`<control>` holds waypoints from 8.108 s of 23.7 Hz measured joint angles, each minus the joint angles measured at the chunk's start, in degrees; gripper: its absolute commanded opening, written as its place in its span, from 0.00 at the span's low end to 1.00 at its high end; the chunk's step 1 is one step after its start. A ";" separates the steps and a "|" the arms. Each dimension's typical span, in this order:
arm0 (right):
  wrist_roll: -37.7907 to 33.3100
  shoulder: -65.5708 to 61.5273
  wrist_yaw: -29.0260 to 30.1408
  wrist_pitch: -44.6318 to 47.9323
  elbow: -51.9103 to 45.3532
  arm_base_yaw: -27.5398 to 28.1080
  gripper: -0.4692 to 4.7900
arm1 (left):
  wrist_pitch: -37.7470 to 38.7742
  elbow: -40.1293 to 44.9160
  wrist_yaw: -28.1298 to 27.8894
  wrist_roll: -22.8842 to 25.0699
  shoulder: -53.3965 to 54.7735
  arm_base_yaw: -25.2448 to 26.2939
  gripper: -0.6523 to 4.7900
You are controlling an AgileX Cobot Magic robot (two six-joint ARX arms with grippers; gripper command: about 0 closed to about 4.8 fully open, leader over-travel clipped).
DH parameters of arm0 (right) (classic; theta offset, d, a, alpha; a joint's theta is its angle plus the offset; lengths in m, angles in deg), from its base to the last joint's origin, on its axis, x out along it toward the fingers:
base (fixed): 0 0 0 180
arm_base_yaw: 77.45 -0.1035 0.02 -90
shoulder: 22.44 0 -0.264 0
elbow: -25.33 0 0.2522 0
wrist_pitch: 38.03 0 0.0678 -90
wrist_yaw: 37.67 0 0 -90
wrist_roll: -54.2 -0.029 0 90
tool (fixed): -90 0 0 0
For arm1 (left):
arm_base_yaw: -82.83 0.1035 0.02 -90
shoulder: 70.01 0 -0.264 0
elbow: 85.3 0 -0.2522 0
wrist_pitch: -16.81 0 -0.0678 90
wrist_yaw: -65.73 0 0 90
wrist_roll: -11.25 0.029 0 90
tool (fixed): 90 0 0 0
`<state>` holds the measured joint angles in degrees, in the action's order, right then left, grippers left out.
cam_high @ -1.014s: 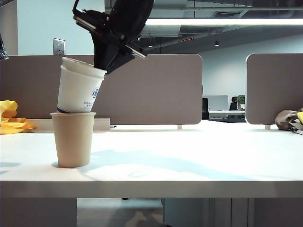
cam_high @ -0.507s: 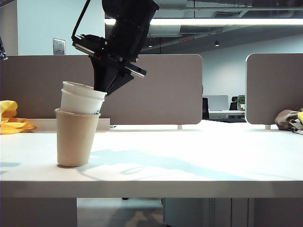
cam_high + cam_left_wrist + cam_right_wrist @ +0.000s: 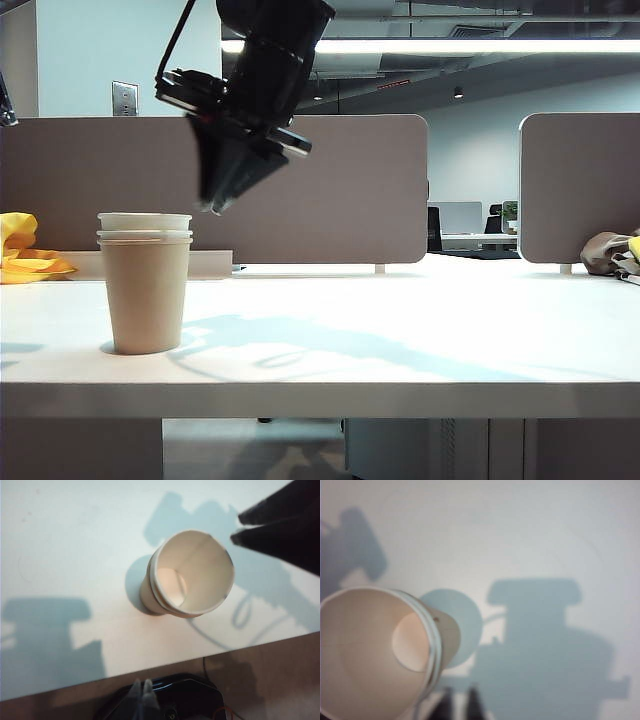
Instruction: Pick up all the paper cups on the table one by one and stack them together.
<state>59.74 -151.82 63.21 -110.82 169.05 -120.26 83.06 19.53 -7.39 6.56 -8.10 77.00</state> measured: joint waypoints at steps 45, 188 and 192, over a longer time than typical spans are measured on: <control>8.83 68.85 -13.51 11.06 -38.51 4.83 0.07 | -14.97 11.43 -1.49 3.85 -43.93 0.00 0.11; -7.37 129.26 -20.17 59.54 -129.50 40.15 0.11 | -57.55 61.24 -5.44 2.36 -61.61 7.08 0.11; -7.37 129.26 -19.87 59.54 -129.50 38.73 0.11 | -57.57 61.24 -5.44 2.36 -61.61 7.08 0.11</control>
<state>52.38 -22.56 43.34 -51.28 39.54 -81.53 25.49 80.78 -12.83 8.92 -69.72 84.08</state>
